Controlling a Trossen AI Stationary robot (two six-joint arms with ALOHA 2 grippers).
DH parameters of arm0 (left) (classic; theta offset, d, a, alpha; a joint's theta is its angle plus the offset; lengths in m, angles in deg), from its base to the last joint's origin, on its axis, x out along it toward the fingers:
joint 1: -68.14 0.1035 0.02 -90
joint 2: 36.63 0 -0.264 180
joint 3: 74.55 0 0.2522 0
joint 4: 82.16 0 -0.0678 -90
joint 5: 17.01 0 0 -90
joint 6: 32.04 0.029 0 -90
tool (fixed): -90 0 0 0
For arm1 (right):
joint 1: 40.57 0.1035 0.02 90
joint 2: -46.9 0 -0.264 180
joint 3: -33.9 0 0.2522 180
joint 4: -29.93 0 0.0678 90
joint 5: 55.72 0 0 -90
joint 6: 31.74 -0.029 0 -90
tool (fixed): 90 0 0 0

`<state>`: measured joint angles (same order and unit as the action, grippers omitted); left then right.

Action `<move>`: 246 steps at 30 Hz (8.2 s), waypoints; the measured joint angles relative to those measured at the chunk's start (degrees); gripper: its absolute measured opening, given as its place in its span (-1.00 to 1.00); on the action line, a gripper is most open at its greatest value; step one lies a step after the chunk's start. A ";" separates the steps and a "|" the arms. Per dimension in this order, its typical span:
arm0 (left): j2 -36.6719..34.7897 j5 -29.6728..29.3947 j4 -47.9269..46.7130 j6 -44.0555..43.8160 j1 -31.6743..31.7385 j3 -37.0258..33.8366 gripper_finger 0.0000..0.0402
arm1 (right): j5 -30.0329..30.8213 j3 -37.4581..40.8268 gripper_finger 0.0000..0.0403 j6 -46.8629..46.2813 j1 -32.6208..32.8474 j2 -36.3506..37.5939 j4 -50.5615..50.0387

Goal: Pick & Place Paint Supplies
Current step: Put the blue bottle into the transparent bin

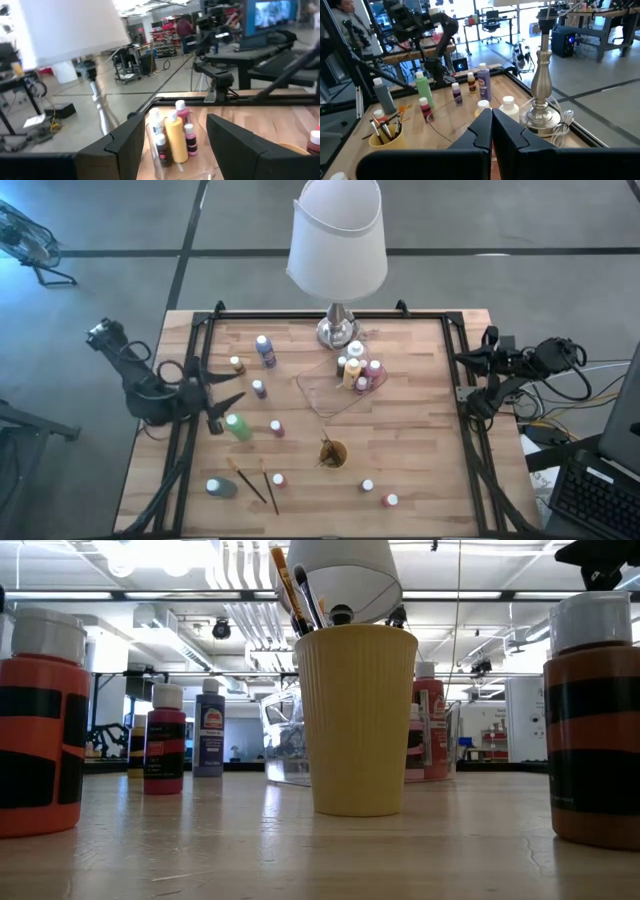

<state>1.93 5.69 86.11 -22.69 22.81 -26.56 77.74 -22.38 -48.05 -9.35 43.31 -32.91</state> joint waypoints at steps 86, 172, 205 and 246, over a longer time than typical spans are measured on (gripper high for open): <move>36.94 51.39 -54.84 -24.32 73.73 31.12 0.09 | -0.01 0.02 -0.96 0.00 0.00 0.00 0.00; 23.21 80.09 -37.89 -19.61 70.72 31.07 -0.36 | -0.02 0.02 -0.96 0.00 0.00 0.02 0.00; 45.88 77.48 -26.73 -15.04 62.20 36.38 -0.36 | -0.01 0.02 -0.96 0.00 0.02 0.02 0.00; 47.93 66.95 -31.86 -11.58 54.22 36.71 -0.36 | -0.02 0.02 -0.96 0.00 0.01 0.02 0.00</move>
<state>49.86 72.63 54.25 -34.27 77.03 10.15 77.72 -22.36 -48.05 -9.34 43.33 -32.91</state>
